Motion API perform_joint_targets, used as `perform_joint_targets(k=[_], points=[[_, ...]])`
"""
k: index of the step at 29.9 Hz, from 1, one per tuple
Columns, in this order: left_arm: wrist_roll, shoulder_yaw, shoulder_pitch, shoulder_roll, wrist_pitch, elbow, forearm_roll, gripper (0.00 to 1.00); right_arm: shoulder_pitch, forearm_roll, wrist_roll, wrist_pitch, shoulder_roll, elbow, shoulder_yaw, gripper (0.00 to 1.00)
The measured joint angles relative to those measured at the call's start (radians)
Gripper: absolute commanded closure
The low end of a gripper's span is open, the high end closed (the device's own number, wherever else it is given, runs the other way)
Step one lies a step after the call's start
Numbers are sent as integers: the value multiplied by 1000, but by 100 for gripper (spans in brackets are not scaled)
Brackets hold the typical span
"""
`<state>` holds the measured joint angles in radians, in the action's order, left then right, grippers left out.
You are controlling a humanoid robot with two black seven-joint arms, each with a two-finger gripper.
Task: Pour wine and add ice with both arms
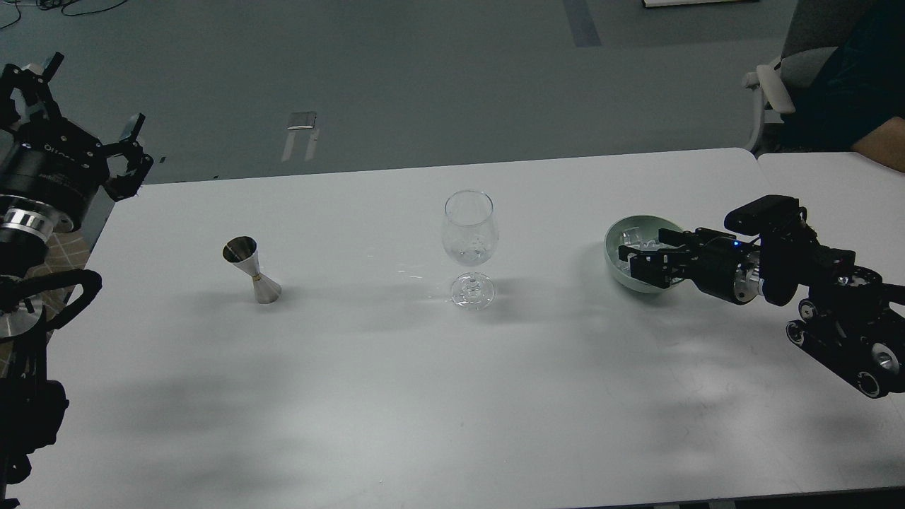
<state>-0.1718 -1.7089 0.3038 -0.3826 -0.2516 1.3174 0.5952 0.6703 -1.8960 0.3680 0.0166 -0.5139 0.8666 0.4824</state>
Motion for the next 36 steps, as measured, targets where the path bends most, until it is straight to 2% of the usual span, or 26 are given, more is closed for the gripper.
perform_joint_targets(k=[5, 20, 25, 36], points=[[0, 0, 1, 0, 0, 0, 0, 2, -2, 0, -4, 0, 0, -1, -1, 29], [0, 0, 1, 1, 0, 5, 0, 2, -5, 0, -6, 1, -2, -23, -1, 30], [0, 0, 1, 2, 0, 5, 0, 2, -4, 0, -8, 1, -2, -40, -1, 39], [0, 0, 1, 2, 0, 13, 0, 2, 0, 0, -6, 0, -1, -43, -1, 44]])
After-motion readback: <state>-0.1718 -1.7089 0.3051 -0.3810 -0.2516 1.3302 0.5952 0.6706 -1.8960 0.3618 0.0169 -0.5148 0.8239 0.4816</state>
